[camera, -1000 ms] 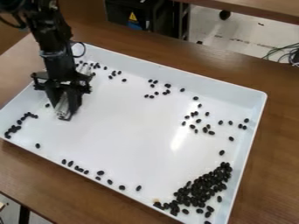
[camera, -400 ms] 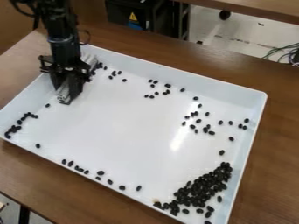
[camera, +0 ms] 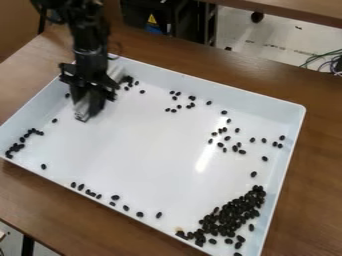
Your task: Sweep into pile
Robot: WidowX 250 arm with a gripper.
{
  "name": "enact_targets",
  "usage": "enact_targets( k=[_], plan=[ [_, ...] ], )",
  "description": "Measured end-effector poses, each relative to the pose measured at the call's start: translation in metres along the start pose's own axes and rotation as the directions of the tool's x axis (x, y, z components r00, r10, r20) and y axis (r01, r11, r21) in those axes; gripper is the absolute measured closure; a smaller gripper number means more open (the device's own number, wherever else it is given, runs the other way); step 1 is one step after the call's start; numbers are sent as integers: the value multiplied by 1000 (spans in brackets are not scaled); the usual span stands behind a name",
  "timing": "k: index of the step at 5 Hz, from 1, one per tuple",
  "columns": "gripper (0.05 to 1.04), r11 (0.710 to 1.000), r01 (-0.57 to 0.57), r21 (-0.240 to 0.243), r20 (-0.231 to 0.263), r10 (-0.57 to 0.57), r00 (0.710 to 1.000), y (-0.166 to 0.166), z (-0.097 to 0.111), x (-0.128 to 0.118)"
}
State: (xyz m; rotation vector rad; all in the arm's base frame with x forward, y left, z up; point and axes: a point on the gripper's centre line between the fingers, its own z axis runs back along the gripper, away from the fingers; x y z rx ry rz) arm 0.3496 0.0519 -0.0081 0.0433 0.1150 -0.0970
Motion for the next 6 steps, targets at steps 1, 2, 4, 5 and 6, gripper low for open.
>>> enact_targets(
  k=[1,2,4,5,6],
  plan=[
    [727,998,55,9,-13,-55,998,-27,-2,4],
    [726,990,141,27,-26,-140,990,-71,-1,7],
    [727,947,313,69,4,-314,949,-161,10,12],
    [727,930,360,77,18,-362,932,-189,11,7],
    [727,929,360,81,23,-363,932,-200,10,-3]
  ],
)
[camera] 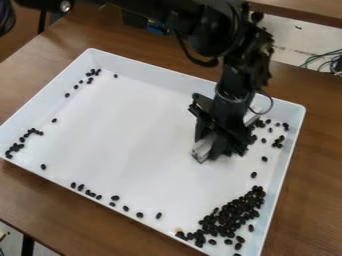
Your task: Sweep into pile
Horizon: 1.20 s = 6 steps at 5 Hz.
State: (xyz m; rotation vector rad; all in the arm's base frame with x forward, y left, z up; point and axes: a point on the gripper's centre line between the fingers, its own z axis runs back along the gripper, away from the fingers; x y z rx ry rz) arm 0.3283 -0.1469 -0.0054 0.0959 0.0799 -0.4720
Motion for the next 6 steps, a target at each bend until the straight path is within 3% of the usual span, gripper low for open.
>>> enact_targets(
  k=[1,3,4,5,6],
  plan=[
    [727,1000,14,-9,17,-14,1000,-9,2,-9],
    [727,999,7,-33,17,-7,1000,-12,1,-49],
    [727,998,5,-61,24,-3,1000,-2,7,-59],
    [727,995,-29,-96,29,32,999,17,10,-61],
    [727,985,-45,-167,13,48,999,34,3,-60]
  ],
)
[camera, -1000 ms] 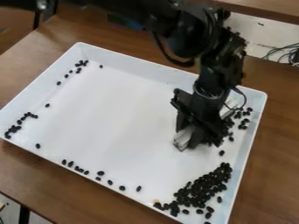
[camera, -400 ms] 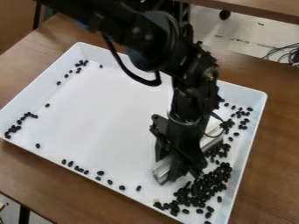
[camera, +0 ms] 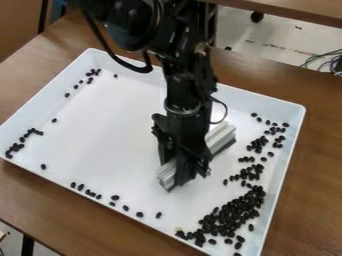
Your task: Sweep into pile
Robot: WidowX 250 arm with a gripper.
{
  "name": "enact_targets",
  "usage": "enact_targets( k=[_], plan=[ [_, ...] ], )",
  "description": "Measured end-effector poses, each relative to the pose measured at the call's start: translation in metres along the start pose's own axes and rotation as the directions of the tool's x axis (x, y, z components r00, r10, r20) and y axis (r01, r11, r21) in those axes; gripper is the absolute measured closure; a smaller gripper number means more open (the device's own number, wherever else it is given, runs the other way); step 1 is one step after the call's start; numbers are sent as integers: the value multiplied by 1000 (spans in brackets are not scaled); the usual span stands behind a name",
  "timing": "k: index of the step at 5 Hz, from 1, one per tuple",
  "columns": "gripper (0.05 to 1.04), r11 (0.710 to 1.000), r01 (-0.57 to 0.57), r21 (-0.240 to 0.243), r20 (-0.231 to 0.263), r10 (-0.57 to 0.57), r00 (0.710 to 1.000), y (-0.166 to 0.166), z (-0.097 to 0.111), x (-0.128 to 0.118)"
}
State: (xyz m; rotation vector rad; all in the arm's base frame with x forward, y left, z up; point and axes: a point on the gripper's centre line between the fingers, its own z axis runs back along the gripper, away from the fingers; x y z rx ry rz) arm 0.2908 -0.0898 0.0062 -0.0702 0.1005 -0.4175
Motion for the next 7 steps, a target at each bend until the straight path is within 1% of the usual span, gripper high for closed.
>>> enact_targets(
  k=[1,2,3,4,5,6,7],
  plan=[
    [727,1000,19,-19,-22,-19,1000,0,-10,2],
    [656,1000,23,-17,-21,-23,1000,0,-10,3],
    [391,998,67,12,-9,-67,998,-2,-8,5],
    [95,998,34,53,1,-34,999,-1,13,-3],
    [70,998,34,56,-3,-34,999,-3,33,-8],
    [79,998,29,54,11,-30,999,6,63,-19],
    [85,998,-50,39,39,49,998,49,72,-47]
  ],
)
